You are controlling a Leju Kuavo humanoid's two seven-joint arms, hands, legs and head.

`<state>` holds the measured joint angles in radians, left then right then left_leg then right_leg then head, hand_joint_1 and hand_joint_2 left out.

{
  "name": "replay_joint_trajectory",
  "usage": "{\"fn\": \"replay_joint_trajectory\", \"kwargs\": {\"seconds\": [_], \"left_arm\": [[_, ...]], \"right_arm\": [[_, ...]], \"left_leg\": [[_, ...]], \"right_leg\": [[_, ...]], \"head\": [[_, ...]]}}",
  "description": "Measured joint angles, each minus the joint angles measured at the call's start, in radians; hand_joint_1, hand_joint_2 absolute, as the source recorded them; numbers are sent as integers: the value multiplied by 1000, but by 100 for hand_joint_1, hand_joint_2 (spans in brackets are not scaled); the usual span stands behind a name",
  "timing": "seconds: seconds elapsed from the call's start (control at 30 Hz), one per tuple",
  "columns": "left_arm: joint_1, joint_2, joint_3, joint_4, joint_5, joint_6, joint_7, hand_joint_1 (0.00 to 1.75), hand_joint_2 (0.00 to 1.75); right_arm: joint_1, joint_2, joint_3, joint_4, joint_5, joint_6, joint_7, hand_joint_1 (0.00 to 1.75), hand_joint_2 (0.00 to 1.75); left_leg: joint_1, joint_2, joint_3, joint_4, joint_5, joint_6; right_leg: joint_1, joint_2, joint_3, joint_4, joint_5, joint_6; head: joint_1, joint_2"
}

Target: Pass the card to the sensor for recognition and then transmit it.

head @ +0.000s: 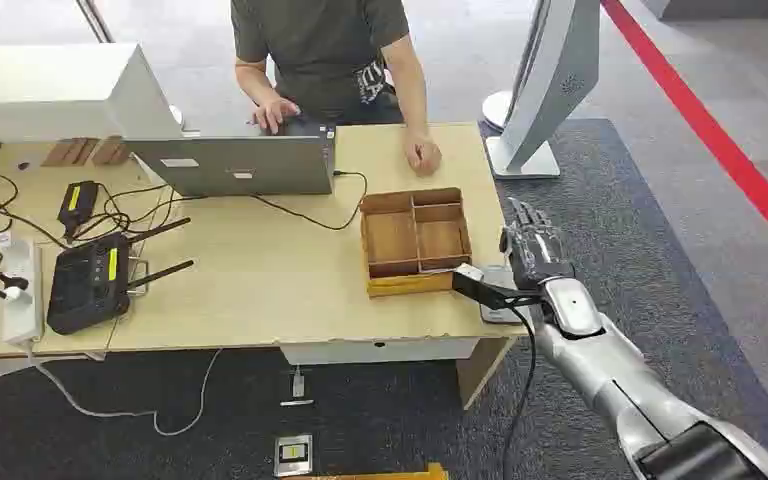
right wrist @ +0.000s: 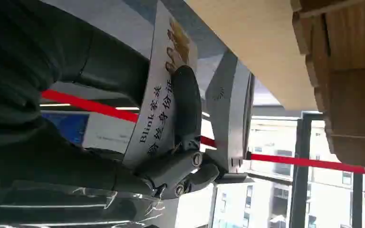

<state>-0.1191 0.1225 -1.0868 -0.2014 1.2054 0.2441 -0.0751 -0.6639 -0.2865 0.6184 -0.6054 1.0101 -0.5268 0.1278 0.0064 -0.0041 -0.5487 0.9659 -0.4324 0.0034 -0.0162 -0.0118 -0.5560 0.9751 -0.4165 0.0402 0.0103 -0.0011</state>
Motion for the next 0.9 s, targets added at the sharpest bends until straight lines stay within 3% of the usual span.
{"fn": "replay_joint_trajectory", "kwargs": {"seconds": [0.2, 0.23, 0.9], "left_arm": [[0, 2, 0, 0, 0, 0, -1, 0, 175], [0, 2, 0, 0, 0, 0, -1, 0, 0], [0, 9, 0, 0, 4, 0, -10, 0, 0]], "right_arm": [[5, 8, 1, 23, -12, 0, -7, 175, 175], [6, 10, 1, 29, -17, 0, -9, 175, 175], [36, 39, 1, 105, -127, -14, -50, 175, 175]], "left_leg": [[0, 0, 0, 0, 0, 0], [0, 0, 0, 0, 0, 0], [0, 0, 1, 0, 0, 0]], "right_leg": [[0, 0, 0, 0, 0, 0], [0, 0, 0, 0, 0, 0], [0, 0, 0, 0, 0, 0]], "head": [[0, 0], [0, 0], [0, 0]]}}
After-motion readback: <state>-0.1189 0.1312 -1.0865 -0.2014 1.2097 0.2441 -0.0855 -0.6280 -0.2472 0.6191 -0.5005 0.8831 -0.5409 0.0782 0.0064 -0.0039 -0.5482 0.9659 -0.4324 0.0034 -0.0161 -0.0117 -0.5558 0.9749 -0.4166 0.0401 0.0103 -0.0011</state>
